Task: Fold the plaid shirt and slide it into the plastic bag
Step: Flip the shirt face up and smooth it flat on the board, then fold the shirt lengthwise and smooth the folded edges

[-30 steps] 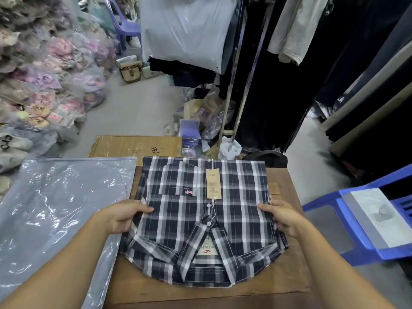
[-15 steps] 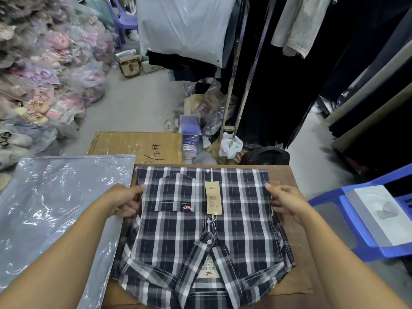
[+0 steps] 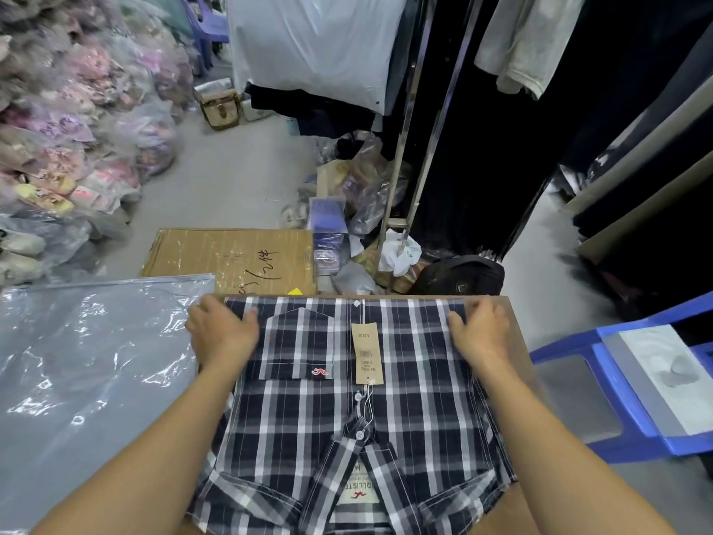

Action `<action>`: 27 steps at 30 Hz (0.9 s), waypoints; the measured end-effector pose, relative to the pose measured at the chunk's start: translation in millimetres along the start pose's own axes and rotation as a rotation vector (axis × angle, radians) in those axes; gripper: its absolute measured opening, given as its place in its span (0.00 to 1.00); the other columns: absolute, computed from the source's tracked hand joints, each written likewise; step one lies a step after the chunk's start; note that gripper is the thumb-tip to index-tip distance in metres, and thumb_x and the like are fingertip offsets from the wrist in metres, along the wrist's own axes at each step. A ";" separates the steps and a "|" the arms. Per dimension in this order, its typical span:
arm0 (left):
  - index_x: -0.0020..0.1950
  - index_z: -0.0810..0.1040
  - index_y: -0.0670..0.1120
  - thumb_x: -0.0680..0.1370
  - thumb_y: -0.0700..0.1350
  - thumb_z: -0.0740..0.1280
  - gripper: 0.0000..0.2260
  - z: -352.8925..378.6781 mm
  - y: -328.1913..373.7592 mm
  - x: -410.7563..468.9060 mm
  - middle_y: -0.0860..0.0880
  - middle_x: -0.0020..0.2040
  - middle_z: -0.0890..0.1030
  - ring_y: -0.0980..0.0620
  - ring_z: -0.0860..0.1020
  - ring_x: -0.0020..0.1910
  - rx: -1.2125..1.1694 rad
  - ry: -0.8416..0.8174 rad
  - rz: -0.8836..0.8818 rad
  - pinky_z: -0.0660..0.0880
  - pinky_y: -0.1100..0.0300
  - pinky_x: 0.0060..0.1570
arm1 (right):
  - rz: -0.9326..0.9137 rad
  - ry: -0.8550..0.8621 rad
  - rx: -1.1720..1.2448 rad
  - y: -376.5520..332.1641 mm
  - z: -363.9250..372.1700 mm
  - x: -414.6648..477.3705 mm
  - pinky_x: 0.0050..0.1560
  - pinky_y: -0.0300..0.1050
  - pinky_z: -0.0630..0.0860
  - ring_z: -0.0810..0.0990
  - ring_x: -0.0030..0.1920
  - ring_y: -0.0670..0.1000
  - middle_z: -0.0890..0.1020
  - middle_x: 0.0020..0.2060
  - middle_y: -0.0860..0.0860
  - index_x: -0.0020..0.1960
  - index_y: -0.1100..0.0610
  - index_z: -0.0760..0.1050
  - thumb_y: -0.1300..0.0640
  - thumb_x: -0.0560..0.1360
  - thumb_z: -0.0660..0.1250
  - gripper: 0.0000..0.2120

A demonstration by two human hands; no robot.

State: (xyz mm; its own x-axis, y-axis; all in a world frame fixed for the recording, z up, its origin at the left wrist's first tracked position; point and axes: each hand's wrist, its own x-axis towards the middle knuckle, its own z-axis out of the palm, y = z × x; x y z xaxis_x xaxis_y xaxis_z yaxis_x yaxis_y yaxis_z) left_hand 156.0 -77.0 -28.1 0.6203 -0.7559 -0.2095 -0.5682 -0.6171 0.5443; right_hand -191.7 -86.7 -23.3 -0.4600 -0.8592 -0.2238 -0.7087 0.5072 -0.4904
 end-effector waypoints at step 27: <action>0.80 0.37 0.45 0.75 0.73 0.43 0.44 33.0 -15.1 6.1 0.43 0.80 0.34 0.47 0.31 0.77 0.465 -0.441 0.491 0.34 0.48 0.77 | -0.436 -0.348 -0.371 23.8 27.2 2.6 0.77 0.49 0.34 0.33 0.78 0.46 0.37 0.80 0.48 0.80 0.53 0.37 0.32 0.79 0.39 0.38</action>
State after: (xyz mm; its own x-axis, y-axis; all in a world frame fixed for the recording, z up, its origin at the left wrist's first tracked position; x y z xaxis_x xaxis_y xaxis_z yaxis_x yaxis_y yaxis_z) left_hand 150.5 -79.5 -64.4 0.0263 -0.9210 -0.3887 -0.9473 -0.1471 0.2845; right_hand -195.3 -78.6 -58.4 0.0655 -0.9308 -0.3596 -0.9563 0.0444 -0.2891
